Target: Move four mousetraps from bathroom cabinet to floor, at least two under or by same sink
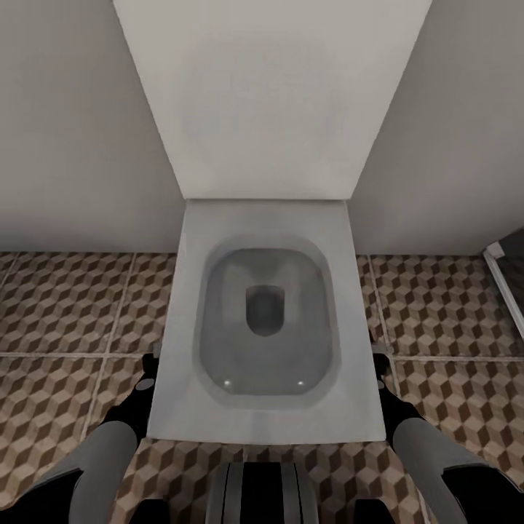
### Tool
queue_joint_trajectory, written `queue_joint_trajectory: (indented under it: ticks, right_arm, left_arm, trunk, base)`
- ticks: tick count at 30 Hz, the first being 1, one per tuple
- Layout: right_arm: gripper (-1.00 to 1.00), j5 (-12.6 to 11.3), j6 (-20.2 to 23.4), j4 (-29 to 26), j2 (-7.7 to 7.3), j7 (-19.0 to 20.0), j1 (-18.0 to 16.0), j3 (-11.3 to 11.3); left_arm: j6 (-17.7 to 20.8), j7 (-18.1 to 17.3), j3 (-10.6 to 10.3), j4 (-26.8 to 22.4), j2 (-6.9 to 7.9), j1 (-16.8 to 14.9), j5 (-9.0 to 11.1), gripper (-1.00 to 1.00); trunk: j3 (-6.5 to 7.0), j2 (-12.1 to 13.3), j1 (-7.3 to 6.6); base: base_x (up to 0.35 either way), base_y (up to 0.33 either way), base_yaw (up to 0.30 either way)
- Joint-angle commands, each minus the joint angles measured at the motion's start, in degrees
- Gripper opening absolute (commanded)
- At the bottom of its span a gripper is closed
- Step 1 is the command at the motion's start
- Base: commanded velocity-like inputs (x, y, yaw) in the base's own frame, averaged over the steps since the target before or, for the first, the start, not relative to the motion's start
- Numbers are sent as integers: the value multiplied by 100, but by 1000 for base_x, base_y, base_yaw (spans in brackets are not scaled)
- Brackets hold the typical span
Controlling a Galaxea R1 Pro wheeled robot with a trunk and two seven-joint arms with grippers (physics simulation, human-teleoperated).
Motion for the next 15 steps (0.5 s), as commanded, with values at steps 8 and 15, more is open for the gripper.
queue_joint_trajectory:
  ticks: [8, 15]
  right_arm:
    - [-100, -51, -20, 5, -11, -24, -3, 45]
    - [-100, -51, -20, 5, -12, -24, -3, 44]
  left_arm:
    - [-49, -10, 19, -4, -14, -4, -66, -100]
    - [-54, 5, 21, -5, -17, -4, -64, -100]
  trunk:
    - [-3, -1, 1]
    - [-3, -1, 1]
  base:
    - [201, 0, 0]
    - [40, 0, 0]
